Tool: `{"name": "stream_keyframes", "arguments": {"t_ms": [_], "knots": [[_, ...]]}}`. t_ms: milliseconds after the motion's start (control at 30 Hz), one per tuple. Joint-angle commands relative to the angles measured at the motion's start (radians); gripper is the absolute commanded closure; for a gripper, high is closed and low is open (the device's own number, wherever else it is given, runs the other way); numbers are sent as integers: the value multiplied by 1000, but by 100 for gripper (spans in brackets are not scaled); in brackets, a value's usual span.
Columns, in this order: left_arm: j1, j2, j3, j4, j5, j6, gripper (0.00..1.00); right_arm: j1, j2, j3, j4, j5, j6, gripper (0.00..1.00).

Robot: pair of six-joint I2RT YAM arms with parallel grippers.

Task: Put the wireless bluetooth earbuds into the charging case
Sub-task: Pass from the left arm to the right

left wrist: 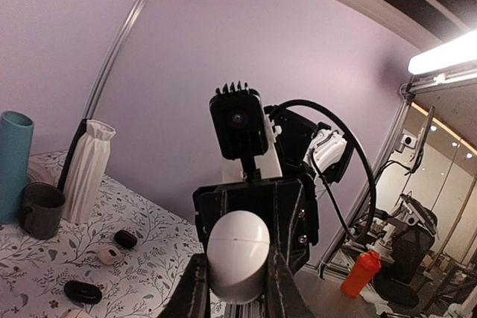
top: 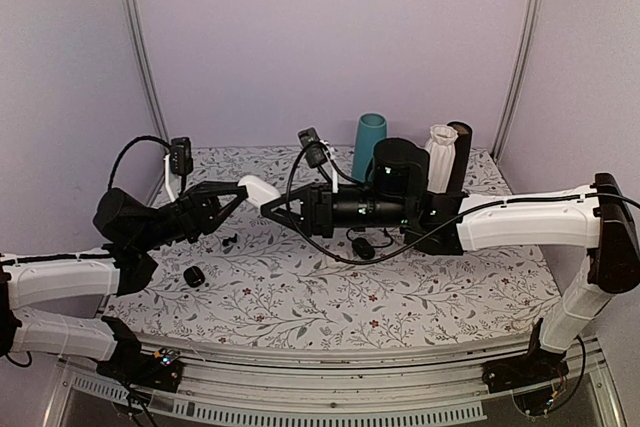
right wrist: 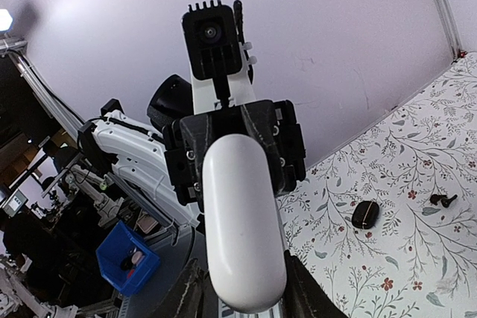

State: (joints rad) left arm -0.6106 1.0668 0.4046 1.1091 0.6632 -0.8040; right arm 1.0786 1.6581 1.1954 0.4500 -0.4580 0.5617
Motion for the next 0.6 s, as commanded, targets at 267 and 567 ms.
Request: {"name": "stream_keyframes", "arguments": {"t_ms": [267, 567], "knots": [[-7, 10, -13, 6, -22, -9, 100, -5, -1, -1, 85, 53, -1, 67], [-8, 20, -5, -15, -22, -8, 100, -5, 0, 6, 84, 70, -25, 79]]}}
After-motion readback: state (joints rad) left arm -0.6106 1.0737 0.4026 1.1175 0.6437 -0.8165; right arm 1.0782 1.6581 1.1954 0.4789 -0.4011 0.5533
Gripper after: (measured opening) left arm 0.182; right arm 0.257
